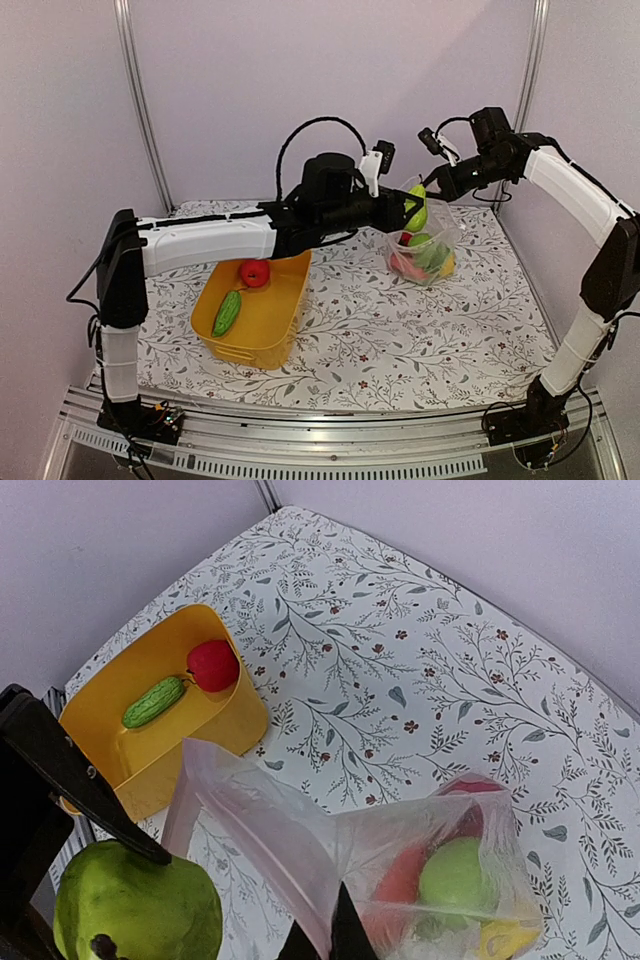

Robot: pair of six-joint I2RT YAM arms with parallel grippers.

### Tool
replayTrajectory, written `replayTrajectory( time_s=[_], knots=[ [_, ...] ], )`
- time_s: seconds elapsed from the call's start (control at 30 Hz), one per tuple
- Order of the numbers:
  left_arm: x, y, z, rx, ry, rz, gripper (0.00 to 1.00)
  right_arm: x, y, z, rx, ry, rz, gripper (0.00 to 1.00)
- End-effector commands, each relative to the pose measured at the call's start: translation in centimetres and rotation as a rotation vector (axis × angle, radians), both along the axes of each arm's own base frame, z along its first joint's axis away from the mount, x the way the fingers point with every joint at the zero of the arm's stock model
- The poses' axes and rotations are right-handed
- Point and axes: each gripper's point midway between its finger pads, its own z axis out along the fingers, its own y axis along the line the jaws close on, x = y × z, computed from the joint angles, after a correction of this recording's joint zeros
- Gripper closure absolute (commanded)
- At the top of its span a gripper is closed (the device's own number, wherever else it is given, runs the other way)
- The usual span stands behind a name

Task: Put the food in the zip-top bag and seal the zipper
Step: Place the fake fruit in the zipper food storage bag, then adjust the zipper food storage bag at the center of the board.

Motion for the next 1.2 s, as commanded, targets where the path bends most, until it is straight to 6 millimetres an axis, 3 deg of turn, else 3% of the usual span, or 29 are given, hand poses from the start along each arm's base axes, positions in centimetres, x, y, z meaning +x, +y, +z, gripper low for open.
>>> replayTrajectory(
  time_s=[0.0, 0.17, 0.3, 0.33, 0.37, 0.4, 0.43, 0.57, 0.73, 0.87, 0.93, 1.03, 1.17],
  knots=[
    [0.5, -0.9, -0.6, 0.043, -0.009, 0.045, 0.47, -1.4, 0.4, 2.3, 0.044, -0.031, 0.027, 1.0],
    [2.0, -1.1, -2.3, 0.099, 0.01, 0.104, 0.43, -1.5, 0.4, 2.5, 0.047, -0.032, 0.029, 1.0],
    [2.9, -0.9, -2.9, 0.12, 0.03, 0.162, 0.34, -1.7, 0.3, 2.4, 0.046, -0.031, 0.028, 1.0],
    [3.1, -0.8, -2.8, 0.12, 0.029, 0.174, 0.29, -1.7, 0.3, 2.3, 0.044, -0.031, 0.028, 1.0],
    [3.2, -0.6, -2.6, 0.116, 0.027, 0.185, 0.09, -1.7, 0.3, 2.3, 0.043, -0.033, 0.027, 1.0],
    [3.3, -0.4, -2.2, 0.112, 0.022, 0.197, 0.02, -1.7, 0.3, 2.3, 0.043, -0.033, 0.026, 1.0],
    [3.2, -0.3, -2.3, 0.125, 0.025, 0.202, 0.01, -1.7, 0.2, 2.3, 0.042, -0.033, 0.025, 1.0],
    [2.5, 0.3, -0.7, 0.128, 0.0, 0.198, 0.0, -1.7, 0.2, 2.3, 0.041, -0.036, 0.024, 1.0],
    [0.2, 0.9, 3.9, 0.093, -0.104, 0.183, 0.0, -1.6, 0.2, 2.2, 0.04, -0.035, 0.023, 1.0],
    [-0.5, 3.5, 6.5, 0.079, -0.162, 0.295, 0.0, -1.3, 0.1, 2.5, 0.031, -0.052, 0.01, 1.0],
    [-0.1, 5.5, 5.7, 0.084, -0.104, 0.371, 0.0, -1.2, -0.1, 3.0, 0.026, -0.071, 0.002, 1.0],
    [0.7, 7.4, 2.1, 0.083, 0.075, 0.409, 0.08, -1.2, -0.2, 3.1, 0.024, -0.079, -0.001, 1.0],
    [-0.2, 6.7, -0.7, 0.014, 0.232, 0.357, 0.23, -1.1, 0.0, 2.6, 0.022, -0.067, 0.003, 1.0]
  ],
)
